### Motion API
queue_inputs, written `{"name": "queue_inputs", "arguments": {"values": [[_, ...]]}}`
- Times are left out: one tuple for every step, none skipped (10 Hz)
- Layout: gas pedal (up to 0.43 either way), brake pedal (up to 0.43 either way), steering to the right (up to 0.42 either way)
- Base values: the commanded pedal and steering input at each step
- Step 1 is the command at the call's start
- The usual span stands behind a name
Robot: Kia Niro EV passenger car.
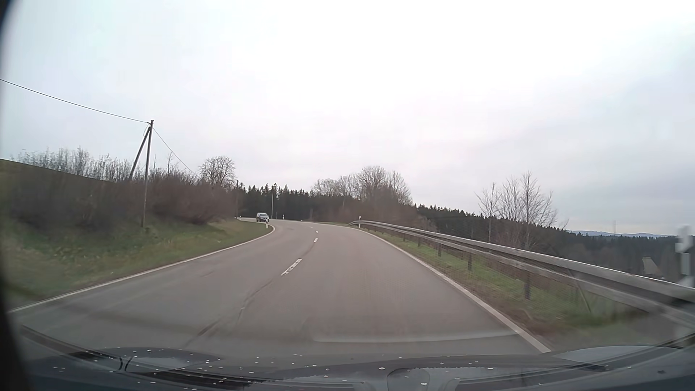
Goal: Follow the waypoints while adhering to traffic rules and regulations
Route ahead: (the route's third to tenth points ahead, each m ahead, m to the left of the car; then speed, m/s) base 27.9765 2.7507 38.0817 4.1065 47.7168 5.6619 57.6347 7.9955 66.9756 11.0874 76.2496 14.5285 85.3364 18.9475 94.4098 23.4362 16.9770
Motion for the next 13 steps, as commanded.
{"name": "queue_inputs", "arguments": {"values": [[0.299, 0.0, -0.024], [0.299, 0.0, -0.025], [0.299, 0.0, -0.024], [0.299, 0.0, -0.024], [0.299, 0.0, -0.024], [0.299, 0.0, -0.023], [0.287, 0.0, -0.023], [0.287, 0.0, -0.021], [0.287, 0.0, -0.02], [0.287, 0.0, -0.02], [0.299, 0.0, -0.02], [0.299, 0.0, -0.02], [0.299, 0.0, -0.02]]}}
